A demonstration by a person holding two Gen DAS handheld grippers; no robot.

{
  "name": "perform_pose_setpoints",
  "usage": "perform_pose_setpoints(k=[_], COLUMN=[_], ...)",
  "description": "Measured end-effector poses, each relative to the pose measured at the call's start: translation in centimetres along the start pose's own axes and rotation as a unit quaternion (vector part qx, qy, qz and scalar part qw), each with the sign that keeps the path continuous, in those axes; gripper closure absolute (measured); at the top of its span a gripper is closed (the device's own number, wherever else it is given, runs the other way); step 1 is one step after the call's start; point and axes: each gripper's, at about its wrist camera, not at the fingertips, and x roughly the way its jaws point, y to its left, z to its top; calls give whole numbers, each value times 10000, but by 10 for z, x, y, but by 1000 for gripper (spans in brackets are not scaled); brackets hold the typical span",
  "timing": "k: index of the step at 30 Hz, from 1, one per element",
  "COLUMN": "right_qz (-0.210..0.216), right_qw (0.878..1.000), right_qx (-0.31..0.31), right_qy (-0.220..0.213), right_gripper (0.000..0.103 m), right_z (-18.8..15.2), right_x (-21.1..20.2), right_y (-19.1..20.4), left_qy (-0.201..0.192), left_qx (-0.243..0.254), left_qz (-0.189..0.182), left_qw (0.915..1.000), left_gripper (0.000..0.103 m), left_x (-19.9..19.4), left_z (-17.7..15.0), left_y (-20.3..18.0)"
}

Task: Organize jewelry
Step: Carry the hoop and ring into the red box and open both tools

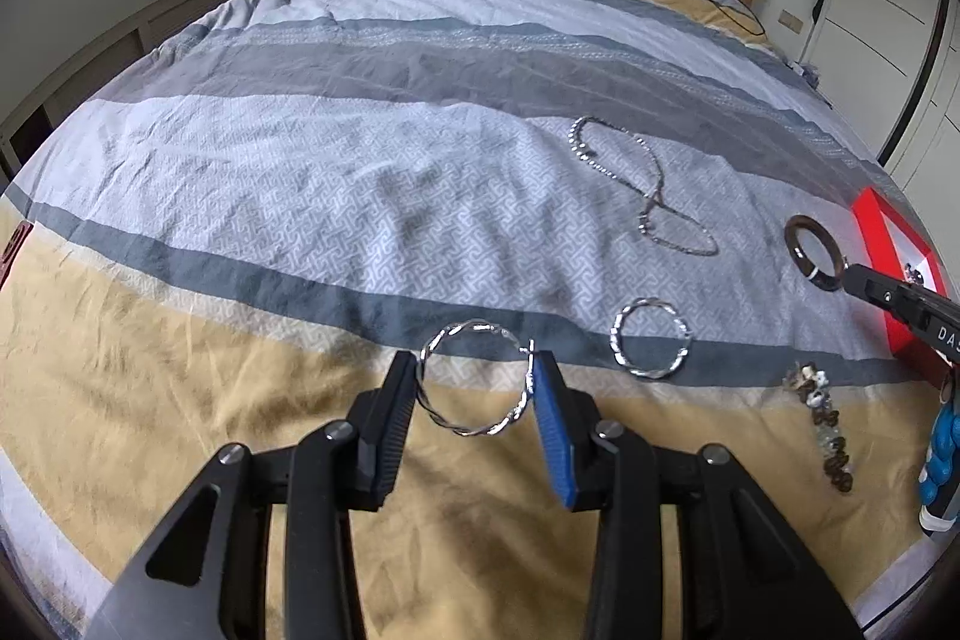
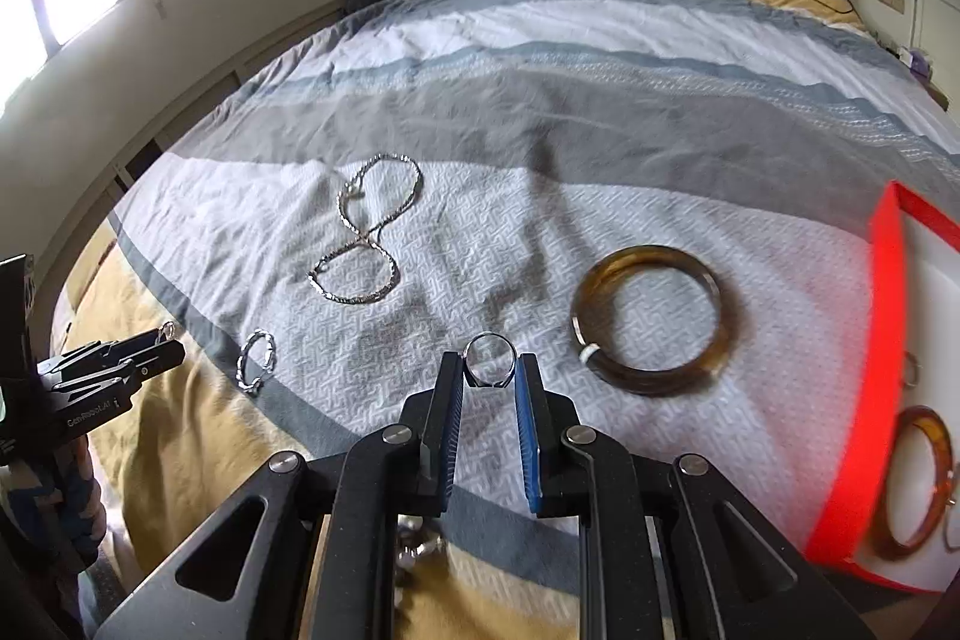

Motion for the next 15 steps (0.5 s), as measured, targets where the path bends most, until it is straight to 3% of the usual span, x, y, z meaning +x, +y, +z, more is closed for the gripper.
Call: perform_pose_setpoints(k=[8,15], right_qz=[-264,-731], right_qw=[9989,9947], right_qx=[173,511], right_qy=[-338,-506], right_gripper=[86,86], right_z=[-12,-35], right_x=[-73,-128], right_y=[-33,-94], left_qy=[-260,-227], left_qx=[399,1048], left_qz=[-465,-1077], left_qw=[9978,9884], left_gripper=[66,66], left_x=[-39,-45], left_z=[16,23], left_y=[-68,-168])
